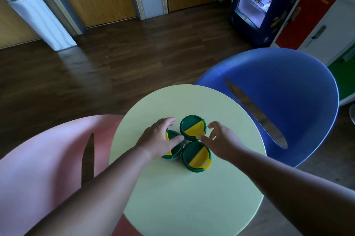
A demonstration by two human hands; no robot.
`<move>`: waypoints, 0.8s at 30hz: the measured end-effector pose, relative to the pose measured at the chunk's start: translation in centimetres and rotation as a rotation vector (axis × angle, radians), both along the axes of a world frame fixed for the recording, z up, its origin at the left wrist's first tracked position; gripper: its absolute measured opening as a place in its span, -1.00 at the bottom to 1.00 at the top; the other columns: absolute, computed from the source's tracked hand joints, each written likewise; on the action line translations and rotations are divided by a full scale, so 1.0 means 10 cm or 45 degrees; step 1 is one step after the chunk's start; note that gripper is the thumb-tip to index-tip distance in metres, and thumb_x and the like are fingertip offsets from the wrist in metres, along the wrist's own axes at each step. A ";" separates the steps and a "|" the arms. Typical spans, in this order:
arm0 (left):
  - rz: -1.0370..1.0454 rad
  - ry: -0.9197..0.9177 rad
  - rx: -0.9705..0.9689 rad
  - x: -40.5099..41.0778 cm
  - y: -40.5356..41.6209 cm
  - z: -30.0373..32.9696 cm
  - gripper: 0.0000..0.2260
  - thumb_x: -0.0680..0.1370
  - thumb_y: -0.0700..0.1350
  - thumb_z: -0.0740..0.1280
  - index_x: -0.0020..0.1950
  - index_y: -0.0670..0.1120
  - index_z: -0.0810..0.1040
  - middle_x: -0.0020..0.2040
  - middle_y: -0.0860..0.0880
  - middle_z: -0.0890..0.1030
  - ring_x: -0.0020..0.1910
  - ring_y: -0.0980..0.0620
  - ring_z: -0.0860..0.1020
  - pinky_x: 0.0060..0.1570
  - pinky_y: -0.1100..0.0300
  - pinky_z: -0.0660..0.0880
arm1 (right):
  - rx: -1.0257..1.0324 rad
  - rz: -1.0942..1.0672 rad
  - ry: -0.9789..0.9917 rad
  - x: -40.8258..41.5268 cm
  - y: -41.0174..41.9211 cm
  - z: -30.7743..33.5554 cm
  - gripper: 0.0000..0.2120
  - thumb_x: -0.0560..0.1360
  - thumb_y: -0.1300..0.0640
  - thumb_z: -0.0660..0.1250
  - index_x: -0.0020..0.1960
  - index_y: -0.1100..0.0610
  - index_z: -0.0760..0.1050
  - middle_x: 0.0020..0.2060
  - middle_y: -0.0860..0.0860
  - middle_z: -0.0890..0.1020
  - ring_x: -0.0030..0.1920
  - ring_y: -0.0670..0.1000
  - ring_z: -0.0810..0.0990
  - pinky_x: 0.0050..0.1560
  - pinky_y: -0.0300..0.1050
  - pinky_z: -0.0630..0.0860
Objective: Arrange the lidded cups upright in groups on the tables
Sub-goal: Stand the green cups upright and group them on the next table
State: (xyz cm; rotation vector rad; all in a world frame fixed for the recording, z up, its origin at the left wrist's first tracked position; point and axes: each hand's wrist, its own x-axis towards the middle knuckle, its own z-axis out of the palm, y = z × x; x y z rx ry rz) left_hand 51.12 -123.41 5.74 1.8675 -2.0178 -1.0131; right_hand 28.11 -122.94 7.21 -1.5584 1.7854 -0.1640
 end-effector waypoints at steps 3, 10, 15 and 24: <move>0.081 0.100 0.085 -0.12 -0.15 0.01 -0.52 0.56 0.11 0.33 0.47 0.14 0.34 0.36 0.15 0.49 0.21 0.14 0.51 0.26 0.06 0.47 | 0.102 -0.039 0.004 0.09 -0.18 -0.04 -0.37 0.42 -0.32 0.36 0.33 0.03 0.37 0.00 -0.01 0.63 -0.05 0.03 0.59 -0.24 -0.12 0.49; 0.099 0.069 0.150 -0.22 -0.30 0.02 -0.78 0.58 0.08 0.31 0.22 0.15 0.50 -0.02 0.18 0.60 0.03 0.09 0.58 0.11 0.08 0.52 | 0.143 -0.058 -0.129 0.13 -0.47 -0.07 -0.52 0.53 0.10 0.29 0.44 0.05 0.36 0.15 0.09 0.56 -0.06 0.05 0.54 -0.25 -0.17 0.45; 0.076 0.070 0.094 -0.18 -0.24 0.01 -0.77 0.54 0.08 0.37 0.17 0.15 0.48 -0.05 0.16 0.60 0.00 0.11 0.60 0.11 0.02 0.55 | 0.080 0.068 -0.093 0.11 -0.58 -0.07 -0.49 0.52 0.21 0.18 0.47 0.05 0.34 0.35 0.09 0.47 0.20 0.12 0.50 -0.04 -0.16 0.41; -0.095 -0.074 -0.039 0.15 0.05 0.02 -0.37 0.37 0.26 0.44 0.40 0.16 0.38 0.37 0.18 0.39 0.37 0.14 0.36 0.34 0.10 0.38 | -0.014 0.155 0.000 0.07 -0.65 -0.15 -0.62 0.61 0.02 0.18 0.41 0.01 0.37 0.25 0.09 0.53 0.07 0.11 0.52 -0.14 -0.17 0.39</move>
